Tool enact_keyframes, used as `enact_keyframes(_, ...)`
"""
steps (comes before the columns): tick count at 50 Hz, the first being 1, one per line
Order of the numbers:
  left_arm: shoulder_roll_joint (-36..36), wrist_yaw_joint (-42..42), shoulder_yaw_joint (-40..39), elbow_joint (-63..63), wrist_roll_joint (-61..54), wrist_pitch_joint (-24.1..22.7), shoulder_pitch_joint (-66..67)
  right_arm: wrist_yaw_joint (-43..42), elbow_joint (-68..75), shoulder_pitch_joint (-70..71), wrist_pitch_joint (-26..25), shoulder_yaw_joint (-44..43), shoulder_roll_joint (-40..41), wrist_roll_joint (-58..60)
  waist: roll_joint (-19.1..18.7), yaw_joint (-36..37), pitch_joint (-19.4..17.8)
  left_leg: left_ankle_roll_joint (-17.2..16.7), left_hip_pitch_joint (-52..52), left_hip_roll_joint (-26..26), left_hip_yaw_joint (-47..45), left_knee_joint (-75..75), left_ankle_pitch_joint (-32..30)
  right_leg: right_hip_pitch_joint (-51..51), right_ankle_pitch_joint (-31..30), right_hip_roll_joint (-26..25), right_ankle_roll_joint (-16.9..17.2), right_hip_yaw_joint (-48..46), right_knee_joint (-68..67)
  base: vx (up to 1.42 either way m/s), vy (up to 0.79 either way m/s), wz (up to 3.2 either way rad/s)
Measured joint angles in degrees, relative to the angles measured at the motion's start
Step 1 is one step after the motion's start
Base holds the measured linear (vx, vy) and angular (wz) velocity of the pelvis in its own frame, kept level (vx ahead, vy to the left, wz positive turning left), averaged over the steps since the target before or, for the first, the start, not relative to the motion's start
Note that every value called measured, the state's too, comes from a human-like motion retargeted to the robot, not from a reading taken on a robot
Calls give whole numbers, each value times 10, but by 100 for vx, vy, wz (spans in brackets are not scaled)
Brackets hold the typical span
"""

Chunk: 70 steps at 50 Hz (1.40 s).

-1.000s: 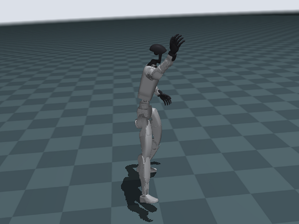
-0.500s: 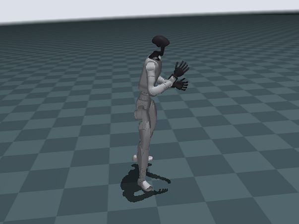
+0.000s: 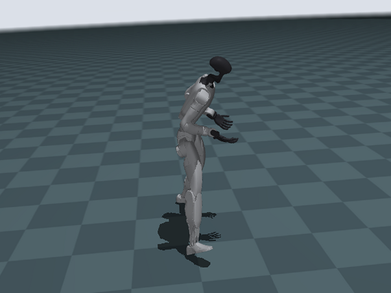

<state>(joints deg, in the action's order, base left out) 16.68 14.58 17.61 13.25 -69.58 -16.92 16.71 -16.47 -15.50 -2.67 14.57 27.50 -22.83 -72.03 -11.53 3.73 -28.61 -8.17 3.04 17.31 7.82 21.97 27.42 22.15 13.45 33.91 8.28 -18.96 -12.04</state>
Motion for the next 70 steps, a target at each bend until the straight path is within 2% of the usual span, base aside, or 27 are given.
enact_keyframes(2, 2, 0, -35, -32, 14, 7, 32, -1, 2, -13, 12, -17, -18, -34, -11, 0, -3, -9, 6, 10, -7, 6, 1, 25, -14, 23, -1, -15, 2, 26, -64, -11)
enact_keyframes(4, 0, 16, -77, -82, 27, 22, 53, -4, -7, -14, 15, -38, -46, -50, -13, 3, -2, -2, -7, 22, -20, -22, -16, 47, -77, 38, -4, -41, -17, 27, -74, -35)
enact_keyframes(5, -1, 25, -102, -111, 33, 32, 62, -2, -20, -13, 12, -52, -64, -55, -11, 2, 0, 4, -19, 30, -27, -44, -32, 55, -118, 42, -6, -54, -29, 31, -85, -25)
enact_keyframes(7, -3, 35, -156, -170, 45, 55, 87, 30, -73, -18, 1, -99, -115, -60, -4, -6, 24, 14, -35, 64, -49, -95, -103, 77, -154, 33, -6, -71, -76, 34, -95, -6)
enact_keyframes(10, 3, 36, -225, -232, 52, 74, 126, 65, -126, -18, 15, -228, -199, -44, 18, -25, 82, 14, -41, 128, -133, -148, -254, 116, -91, 8, 8, -95, -194, 37, -106, 21)
enact_keyframes(12, 25, 31, -241, -260, 56, 81, 127, 27, -41, 22, 41, -336, -240, -43, 61, -34, 116, 23, -42, 134, -235, -152, -292, 106, -61, -7, 14, -119, -215, 35, -111, 34)
enact_keyframes(15, 95, 9, -220, -311, 122, 118, 77, -61, 302, 160, 48, -465, -310, -82, 147, -19, 151, 23, -48, 74, -353, -135, -227, 40, -73, -48, 8, -158, -131, 28, -102, 11)
enact_keyframes(18, 154, -35, -163, -345, 275, 163, 19, -77, 766, 332, -65, -516, -466, -4, 193, 9, 173, -5, -39, -33, -298, -126, -184, -36, -164, -121, 21, -136, -16, 24, -84, -23)
enact_keyframes(20, 171, -54, -117, -345, 345, 162, -6, -69, 964, 405, -116, -503, -561, 80, 192, 22, 189, -19, -28, -105, -194, -135, -164, -64, -234, -173, 44, -38, 21, 24, -73, -22)
enact_keyframes(23, 186, -63, -61, -305, 384, 141, -21, -55, 998, 441, -94, -449, -605, 76, 155, 30, 215, -30, -17, -169, -15, -142, -160, -87, -250, -257, 67, 147, 25, 24, -77, -21)
enact_keyframes(25, 189, -80, -38, -257, 414, 140, -25, -4, 951, 459, -87, -420, -620, 75, 126, 24, 225, -18, -7, -187, 8, -123, -169, -96, -206, -254, 67, 172, 9, 22, -66, 12)
enact_keyframes(27, 194, -90, -26, -201, 442, 148, -41, 24, 897, 483, -100, -415, -645, 120, 113, 14, 224, 12, 8, -175, -48, -75, -126, -101, -153, -197, 53, 115, 2, 16, -65, 47)
enact_keyframes(30, 199, -75, 5, -146, 471, 156, -101, -5, 805, 517, -93, -419, -673, 154, 123, 13, 204, 43, 27, -146, -93, 17, -1, -108, -87, -85, 41, 31, 26, 11, -75, 33)
enact_keyframes(33, 187, -35, 61, -169, 493, 173, -197, -74, 646, 522, -15, -420, -634, 90, 142, 28, 180, 18, 48, -115, -87, 116, 76, -103, -53, -5, 26, -18, 60, 13, -86, -22)
enact_keyframes(35, 164, -11, 96, -214, 494, 186, -261, -108, 501, 494, 50, -424, -567, 68, 154, 46, 171, -1, 49, -88, -102, 148, 85, -97, -63, 23, 35, -56, 75, 20, -90, -75)
enact_keyframes(37, 137, -5, 113, -264, 494, 187, -312, -139, 315, 414, 81, -465, -451, 137, 175, 74, 171, -7, 22, -64, -127, 123, 66, -95, -103, 28, 55, -104, 83, 26, -92, -106)
enact_keyframes(40, 96, -15, 91, -278, 524, 171, -325, -142, 105, 331, 52, -489, -279, 313, 194, 112, 188, 2, -27, -15, -165, 41, 1, -80, -165, -20, 67, -138, 87, 26, -96, -105)
enact_keyframes(43, 28, -21, 37, -260, 569, 159, -298, -96, -2, 292, 5, -449, -147, 456, 189, 91, 207, 39, -57, 6, -191, -13, -64, -84, -154, -57, 67, -136, 76, 34, -72, -14)
enact_keyframes(45, -18, -12, 31, -248, 578, 160, -289, -51, -44, 258, -12, -404, -82, 486, 182, 59, 214, 56, -50, -4, -179, -15, -73, -98, -131, -66, 57, -150, 65, 33, -54, 61)
enact_keyframes(49, -60, 0, 98, -249, 560, 163, -322, -3, -83, 173, -10, -276, -1, 432, 177, 43, 217, 24, 4, -85, -77, 14, -44, -116, -94, -91, 32, -184, 51, 23, -52, 52)
enact_keyframes(51, -62, -17, 119, -248, 556, 170, -339, 20, -85, 137, -13, -218, 28, 396, 183, 66, 214, 10, 19, -130, -59, 11, -36, -119, -80, -104, 26, -187, 46, 19, -47, 1)
enact_keyframes(54, -58, -62, 118, -227, 566, 179, -337, 70, -79, 105, -36, -163, 50, 393, 200, 106, 210, 18, 33, -173, -111, -18, -21, -123, -67, -123, 23, -186, 45, 19, -42, -18)
enact_keyframes(57, -51, -108, 108, -201, 581, 167, -314, 114, -79, 91, -47, -123, 48, 440, 213, 136, 212, 47, 43, -209, -133, -73, -21, -133, -60, -156, 24, -189, 56, 19, -38, -22)
enact_keyframes(60, -31, -153, 104, -177, 574, 150, -294, 145, -80, 88, -48, -78, 30, 476, 225, 153, 218, 101, 57, -225, -91, -88, -56, -144, -54, -187, 22, -189, 63, 18, -36, -17)
enact_keyframes(62, -5, -183, 103, -156, 551, 142, -286, 169, -82, 103, -55, -47, 15, 485, 234, 156, 216, 120, 59, -206, -81, -66, -61, -139, -48, -197, 12, -178, 33, 15, -34, -20)
enact_keyframes(65, 44, -213, 104, -127, 511, 124, -279, 215, -85, 141, -74, -7, -1, 489, 222, 152, 205, 96, 34, -146, -83, -60, -45, -103, -51, -212, -10, -134, -94, 15, -32, -29)
enact_keyframes(70, 145, -271, 124, -122, 433, 94, -270, 265, -64, 181, -95, 44, -7, 489, 178, 110, 194, 59, -10, -68, -63, -85, -40, -22, -77, -204, 18, -48, -299, 19, -32, 36)
